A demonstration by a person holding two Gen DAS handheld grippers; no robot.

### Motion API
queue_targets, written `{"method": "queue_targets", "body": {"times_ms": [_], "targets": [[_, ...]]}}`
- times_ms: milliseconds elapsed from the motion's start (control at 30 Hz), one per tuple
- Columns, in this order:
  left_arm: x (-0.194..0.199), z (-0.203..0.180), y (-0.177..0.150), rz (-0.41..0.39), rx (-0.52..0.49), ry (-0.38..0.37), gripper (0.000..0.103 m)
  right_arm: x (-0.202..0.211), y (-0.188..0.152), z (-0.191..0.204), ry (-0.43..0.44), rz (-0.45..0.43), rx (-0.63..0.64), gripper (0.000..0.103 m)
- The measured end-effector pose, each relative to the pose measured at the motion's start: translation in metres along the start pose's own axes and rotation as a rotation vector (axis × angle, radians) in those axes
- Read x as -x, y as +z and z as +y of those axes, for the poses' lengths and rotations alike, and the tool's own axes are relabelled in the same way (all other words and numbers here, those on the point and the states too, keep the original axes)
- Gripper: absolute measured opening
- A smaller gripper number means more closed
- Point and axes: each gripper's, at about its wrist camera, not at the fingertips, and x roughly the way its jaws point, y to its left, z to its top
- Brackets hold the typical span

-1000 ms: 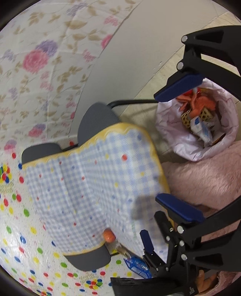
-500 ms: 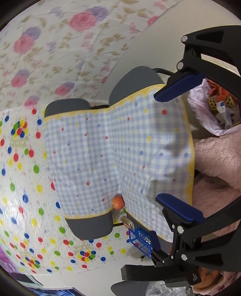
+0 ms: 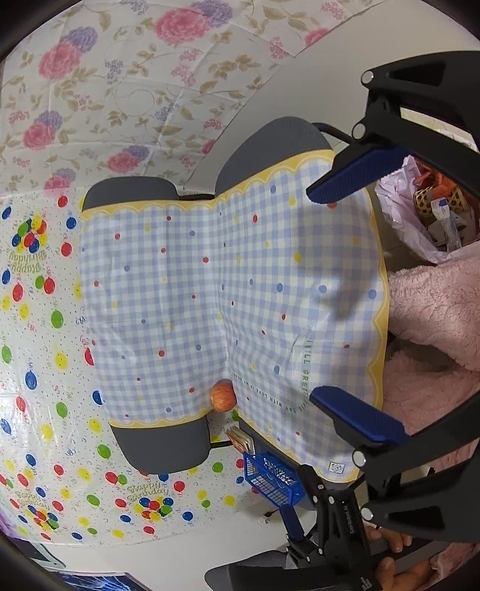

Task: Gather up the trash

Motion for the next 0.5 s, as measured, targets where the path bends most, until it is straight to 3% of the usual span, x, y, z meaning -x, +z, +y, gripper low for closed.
{"method": "queue_targets", "body": {"times_ms": [500], "targets": [[-0.005,-0.001,0.003,0.003,-0.001,-0.010,0.095,-0.013,0.002,0.005,0.019,0.015,-0.004,0.097]]}}
